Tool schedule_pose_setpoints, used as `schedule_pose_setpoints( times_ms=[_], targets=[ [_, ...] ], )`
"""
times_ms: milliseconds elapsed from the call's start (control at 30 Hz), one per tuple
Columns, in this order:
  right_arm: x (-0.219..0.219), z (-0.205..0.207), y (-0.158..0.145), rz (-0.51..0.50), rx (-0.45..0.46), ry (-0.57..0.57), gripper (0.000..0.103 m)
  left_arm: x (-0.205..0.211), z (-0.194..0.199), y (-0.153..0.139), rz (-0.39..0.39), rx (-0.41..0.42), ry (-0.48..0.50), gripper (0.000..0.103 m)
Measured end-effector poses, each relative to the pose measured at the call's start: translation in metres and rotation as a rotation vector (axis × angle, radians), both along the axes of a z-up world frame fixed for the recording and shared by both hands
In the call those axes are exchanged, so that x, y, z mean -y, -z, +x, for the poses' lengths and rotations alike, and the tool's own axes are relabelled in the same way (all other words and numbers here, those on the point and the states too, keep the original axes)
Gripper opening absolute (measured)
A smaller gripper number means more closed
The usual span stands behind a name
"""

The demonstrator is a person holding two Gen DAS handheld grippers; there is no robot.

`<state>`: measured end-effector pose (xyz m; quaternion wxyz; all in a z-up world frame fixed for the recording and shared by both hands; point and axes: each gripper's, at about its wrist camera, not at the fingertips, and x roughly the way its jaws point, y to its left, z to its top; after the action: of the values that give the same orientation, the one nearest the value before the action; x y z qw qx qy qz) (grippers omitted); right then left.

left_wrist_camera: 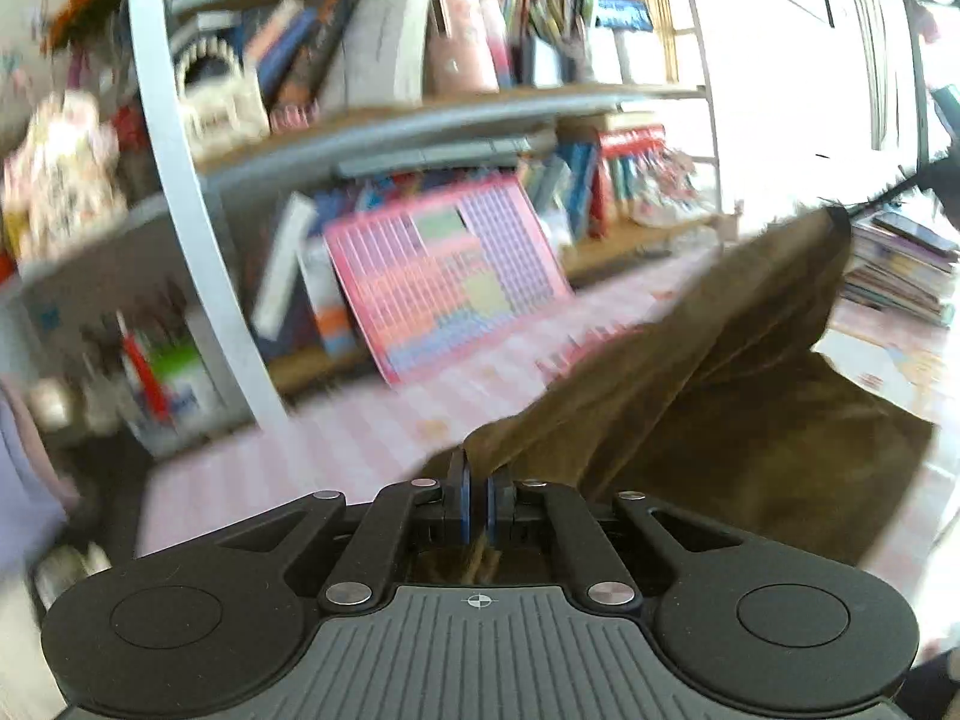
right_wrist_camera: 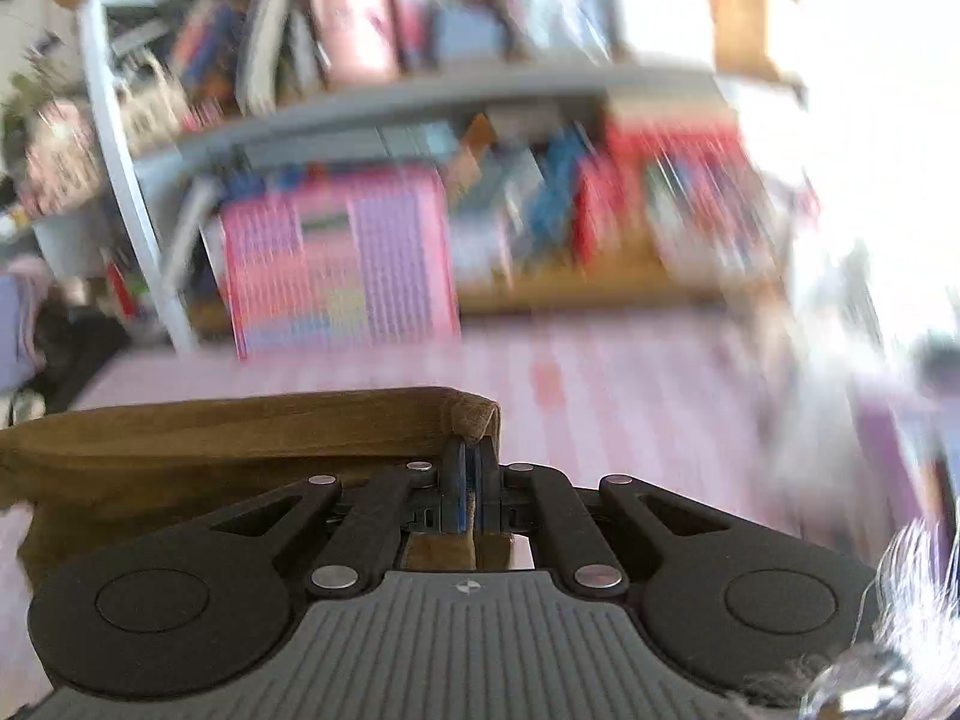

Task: Fold clothes

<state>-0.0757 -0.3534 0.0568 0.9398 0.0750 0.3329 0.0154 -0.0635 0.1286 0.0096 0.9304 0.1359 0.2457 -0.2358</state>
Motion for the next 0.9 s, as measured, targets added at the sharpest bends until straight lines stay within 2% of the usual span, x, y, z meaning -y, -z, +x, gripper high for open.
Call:
schedule_pose_setpoints(
  times_ms=[100, 167, 200, 233, 267, 333, 367, 433, 533, 633, 767, 833, 900],
  targets=[
    [-0.003, -0.047, 0.054, 0.028, -0.139, 0.105, 0.007, -0.005, -0.020, 0.028, -0.046, -0.097, -0.028, 0.015],
    [-0.008, -0.067, 0.074, 0.049, -0.193, 0.163, 0.021, -0.012, -0.027, 0.040, -0.079, -0.169, -0.081, 0.023],
    [-0.011, -0.076, 0.083, 0.059, -0.218, 0.191, 0.029, -0.016, -0.031, 0.043, -0.095, -0.186, -0.108, 0.024],
    [-0.013, -0.085, 0.087, 0.086, -0.222, 0.212, 0.031, -0.022, -0.036, 0.042, -0.117, -0.193, -0.129, 0.029],
    [-0.014, -0.092, 0.087, 0.135, -0.219, 0.227, 0.033, -0.028, -0.040, 0.042, -0.141, -0.193, -0.149, 0.038],
    [-0.016, -0.100, 0.087, 0.253, -0.216, 0.256, 0.039, -0.045, -0.049, 0.038, -0.232, -0.201, -0.221, 0.050],
    [-0.016, -0.102, 0.087, 0.318, -0.214, 0.272, 0.041, -0.053, -0.052, 0.038, -0.301, -0.226, -0.260, 0.055],
    [-0.018, -0.105, 0.087, 0.436, -0.208, 0.305, 0.048, -0.074, -0.052, 0.042, -0.501, -0.322, -0.331, 0.060],
    [-0.020, -0.104, 0.091, 0.589, -0.191, 0.356, 0.054, -0.098, -0.047, 0.064, -0.878, -0.483, -0.450, 0.076],
    [-0.017, -0.098, 0.098, 0.735, -0.192, 0.425, 0.057, -0.104, -0.037, 0.098, -1.172, -0.658, -0.567, 0.076],
    [-0.009, -0.089, 0.110, 0.875, -0.208, 0.520, 0.057, -0.092, -0.027, 0.117, -1.289, -0.731, -0.649, 0.075],
    [-0.006, -0.082, 0.112, 0.880, -0.219, 0.538, 0.057, -0.085, -0.019, 0.118, -1.309, -0.739, -0.659, 0.072],
    [-0.002, -0.075, 0.114, 0.876, -0.230, 0.560, 0.056, -0.082, -0.009, 0.114, -1.297, -0.733, -0.686, 0.069]
  ],
)
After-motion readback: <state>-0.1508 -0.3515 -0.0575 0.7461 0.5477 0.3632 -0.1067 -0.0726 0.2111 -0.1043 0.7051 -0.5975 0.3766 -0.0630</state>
